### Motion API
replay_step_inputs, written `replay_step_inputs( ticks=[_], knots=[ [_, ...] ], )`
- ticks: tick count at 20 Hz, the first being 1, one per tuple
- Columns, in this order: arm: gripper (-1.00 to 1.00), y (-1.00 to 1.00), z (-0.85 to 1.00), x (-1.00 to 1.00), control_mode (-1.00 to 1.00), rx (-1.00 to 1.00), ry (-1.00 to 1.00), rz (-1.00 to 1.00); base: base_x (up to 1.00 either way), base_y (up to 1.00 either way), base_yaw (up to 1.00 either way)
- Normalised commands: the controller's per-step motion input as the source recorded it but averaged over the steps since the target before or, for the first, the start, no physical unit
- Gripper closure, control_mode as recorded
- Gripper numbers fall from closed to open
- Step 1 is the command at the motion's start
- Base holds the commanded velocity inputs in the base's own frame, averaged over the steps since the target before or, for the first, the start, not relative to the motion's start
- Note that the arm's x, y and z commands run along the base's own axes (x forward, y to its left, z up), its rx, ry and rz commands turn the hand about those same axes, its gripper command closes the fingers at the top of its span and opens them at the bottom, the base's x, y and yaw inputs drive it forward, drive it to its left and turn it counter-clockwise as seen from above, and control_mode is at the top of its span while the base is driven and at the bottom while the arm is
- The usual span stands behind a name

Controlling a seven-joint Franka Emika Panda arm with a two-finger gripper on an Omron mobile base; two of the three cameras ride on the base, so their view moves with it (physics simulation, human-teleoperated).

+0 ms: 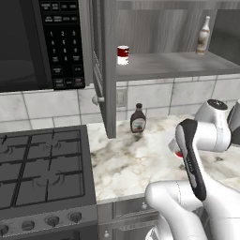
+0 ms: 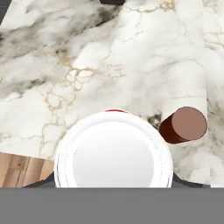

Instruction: Pick the cans from the counter and place them in their designated side in the cabinet.

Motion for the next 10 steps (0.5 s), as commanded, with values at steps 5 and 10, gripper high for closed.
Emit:
replay_step_inputs(
  ticks=[5,10],
  knots=[
    [1.00,0.18,0.39,-0.33,-1.00,0.00,-0.19,0.07,0.00,0.00,0.00],
    [1.00,0.06,0.51,-0.19,-1.00,0.00,-0.14,0.06,0.00,0.00,0.00]
  ],
)
